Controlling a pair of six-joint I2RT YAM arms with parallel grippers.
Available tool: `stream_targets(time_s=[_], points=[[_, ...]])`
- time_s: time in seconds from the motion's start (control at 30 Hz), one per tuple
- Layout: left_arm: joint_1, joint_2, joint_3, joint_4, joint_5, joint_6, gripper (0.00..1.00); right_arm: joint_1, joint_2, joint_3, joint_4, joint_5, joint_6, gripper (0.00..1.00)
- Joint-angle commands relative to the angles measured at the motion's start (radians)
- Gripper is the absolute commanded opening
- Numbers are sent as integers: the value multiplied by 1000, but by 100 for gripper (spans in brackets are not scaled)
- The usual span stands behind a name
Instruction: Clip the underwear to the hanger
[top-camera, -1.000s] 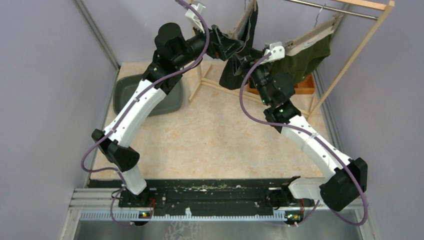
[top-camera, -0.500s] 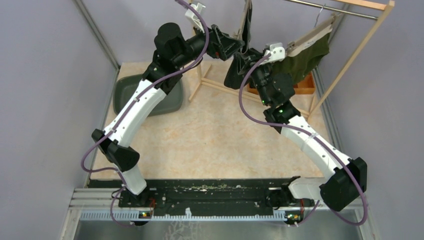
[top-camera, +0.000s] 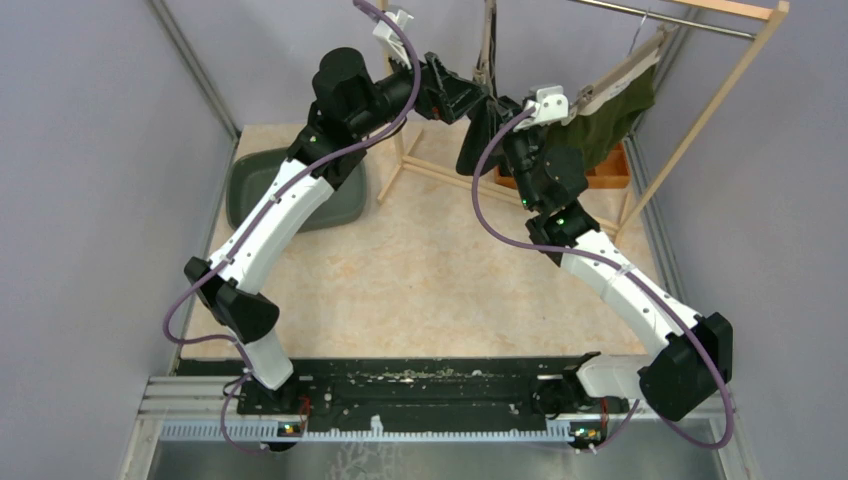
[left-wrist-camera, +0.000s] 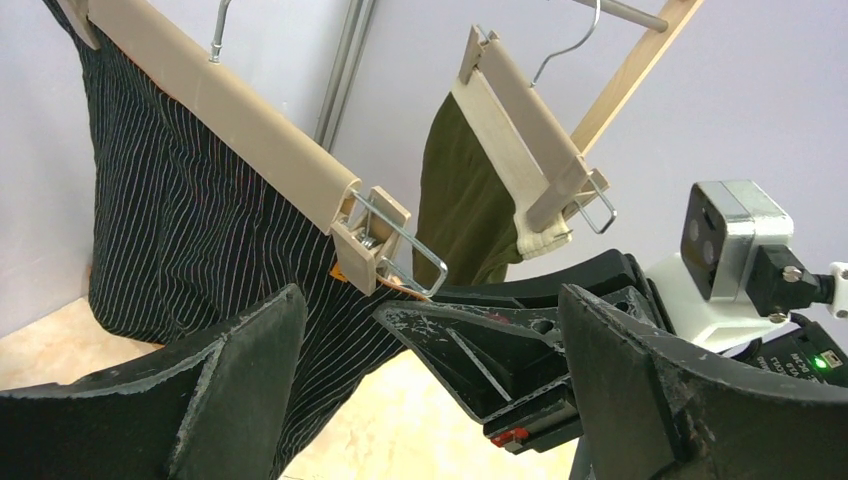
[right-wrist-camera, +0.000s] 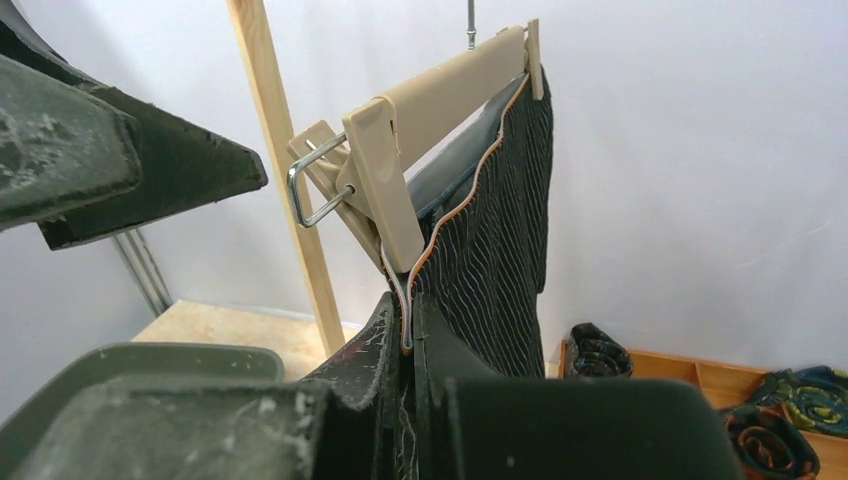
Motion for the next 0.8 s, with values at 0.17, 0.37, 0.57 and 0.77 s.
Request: stream_targets(time_s=[0.17, 0.37, 0.57, 0.77], points=[[6, 15, 76, -102, -100, -7, 100, 7, -23, -4, 61, -35, -55, 0], [6, 16, 65, -106, -150, 3, 100, 7, 8, 12, 67, -86, -63, 0], [6, 27, 71, -92, -177, 13, 100, 11, 37, 23, 86, -112, -73, 0], [6, 51, 104, -90, -179, 16, 100, 25, 73, 47, 92, -115, -90, 0]])
